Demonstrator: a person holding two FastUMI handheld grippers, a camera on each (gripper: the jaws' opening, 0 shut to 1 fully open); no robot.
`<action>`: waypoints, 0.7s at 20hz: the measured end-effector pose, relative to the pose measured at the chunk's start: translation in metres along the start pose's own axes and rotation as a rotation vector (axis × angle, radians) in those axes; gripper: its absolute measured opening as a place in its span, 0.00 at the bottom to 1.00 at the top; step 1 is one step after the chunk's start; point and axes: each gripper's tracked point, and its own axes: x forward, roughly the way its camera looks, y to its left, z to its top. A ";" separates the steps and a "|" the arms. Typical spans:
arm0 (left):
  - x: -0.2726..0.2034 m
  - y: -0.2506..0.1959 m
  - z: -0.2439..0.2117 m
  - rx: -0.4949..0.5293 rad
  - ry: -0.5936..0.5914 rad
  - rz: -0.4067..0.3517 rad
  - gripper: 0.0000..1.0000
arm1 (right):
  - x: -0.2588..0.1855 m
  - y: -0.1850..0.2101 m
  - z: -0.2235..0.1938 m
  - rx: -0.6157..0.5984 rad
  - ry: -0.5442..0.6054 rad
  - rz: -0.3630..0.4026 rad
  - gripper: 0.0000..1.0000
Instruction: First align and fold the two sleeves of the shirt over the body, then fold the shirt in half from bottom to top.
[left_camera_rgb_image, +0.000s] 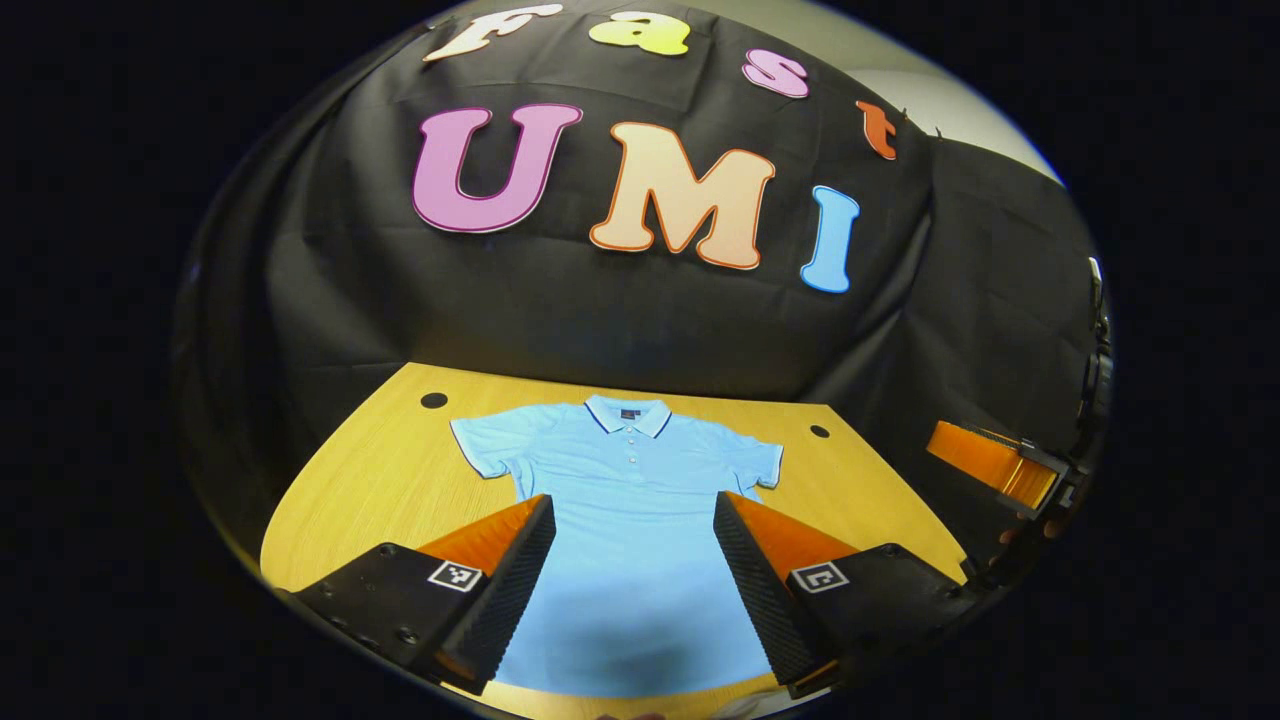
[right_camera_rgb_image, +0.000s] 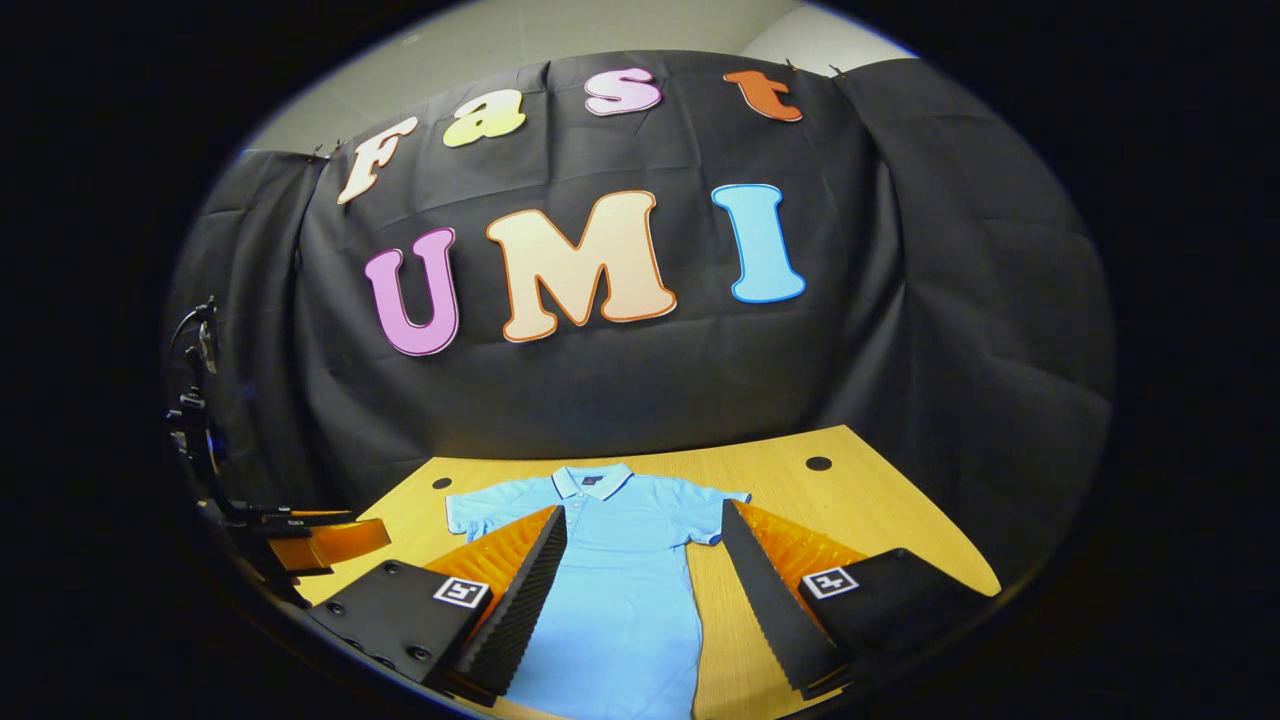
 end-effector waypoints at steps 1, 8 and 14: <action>0.000 0.002 -0.001 0.000 -0.001 0.006 0.96 | 0.001 0.000 -0.001 -0.002 0.003 0.003 0.98; -0.004 0.013 -0.003 -0.023 -0.011 0.052 0.96 | 0.040 -0.008 -0.012 -0.016 0.052 0.028 0.98; -0.010 0.026 -0.016 -0.046 0.014 0.121 0.96 | 0.119 -0.031 -0.025 0.002 0.130 0.028 0.98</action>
